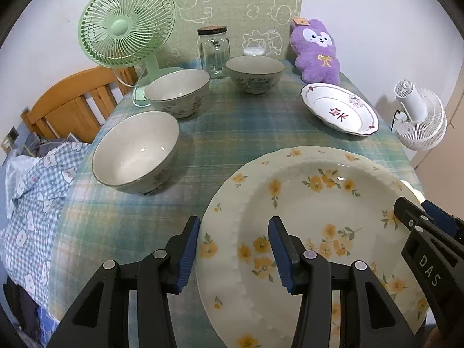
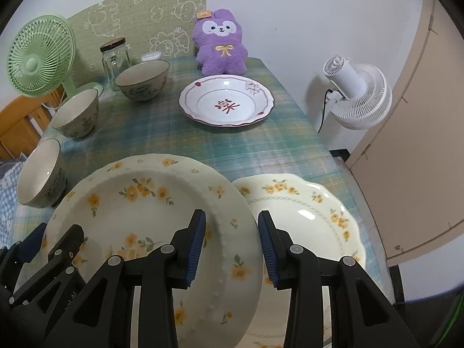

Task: Organize plates and bowls
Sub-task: 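Lower the dotted-rim plate onto the scalloped plate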

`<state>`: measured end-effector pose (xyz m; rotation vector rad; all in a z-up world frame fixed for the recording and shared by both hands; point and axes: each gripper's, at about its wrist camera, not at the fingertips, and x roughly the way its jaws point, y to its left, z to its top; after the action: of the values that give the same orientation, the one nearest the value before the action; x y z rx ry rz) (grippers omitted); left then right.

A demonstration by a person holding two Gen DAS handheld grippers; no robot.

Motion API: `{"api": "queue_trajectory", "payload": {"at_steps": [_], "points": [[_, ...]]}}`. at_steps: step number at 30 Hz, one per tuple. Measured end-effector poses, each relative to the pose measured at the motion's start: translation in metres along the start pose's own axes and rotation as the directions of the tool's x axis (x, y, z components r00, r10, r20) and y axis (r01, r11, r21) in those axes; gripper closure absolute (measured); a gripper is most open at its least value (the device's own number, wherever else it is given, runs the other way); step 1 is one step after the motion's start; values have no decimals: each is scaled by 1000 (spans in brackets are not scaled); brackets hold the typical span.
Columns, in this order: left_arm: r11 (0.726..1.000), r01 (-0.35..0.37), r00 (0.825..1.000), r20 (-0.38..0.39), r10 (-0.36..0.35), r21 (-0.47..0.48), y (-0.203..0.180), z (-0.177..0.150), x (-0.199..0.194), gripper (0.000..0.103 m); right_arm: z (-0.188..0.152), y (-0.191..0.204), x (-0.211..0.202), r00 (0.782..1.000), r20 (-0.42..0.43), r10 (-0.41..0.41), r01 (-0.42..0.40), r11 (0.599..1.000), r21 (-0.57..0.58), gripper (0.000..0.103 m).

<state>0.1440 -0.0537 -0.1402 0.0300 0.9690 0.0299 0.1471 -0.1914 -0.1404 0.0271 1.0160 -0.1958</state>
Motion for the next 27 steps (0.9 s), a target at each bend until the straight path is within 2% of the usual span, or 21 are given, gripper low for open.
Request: {"api": "queue_trajectory", "payload": {"at_steps": [14, 27], "points": [[999, -13, 1000, 17, 13, -42, -53, -5, -14, 54, 4, -55, -4, 1000, 18, 11, -11, 999, -35, 62], [1000, -5, 1000, -16, 5, -30, -98, -18, -4, 54, -3, -98, 15, 1000, -21, -8, 7, 1000, -28, 62]]}}
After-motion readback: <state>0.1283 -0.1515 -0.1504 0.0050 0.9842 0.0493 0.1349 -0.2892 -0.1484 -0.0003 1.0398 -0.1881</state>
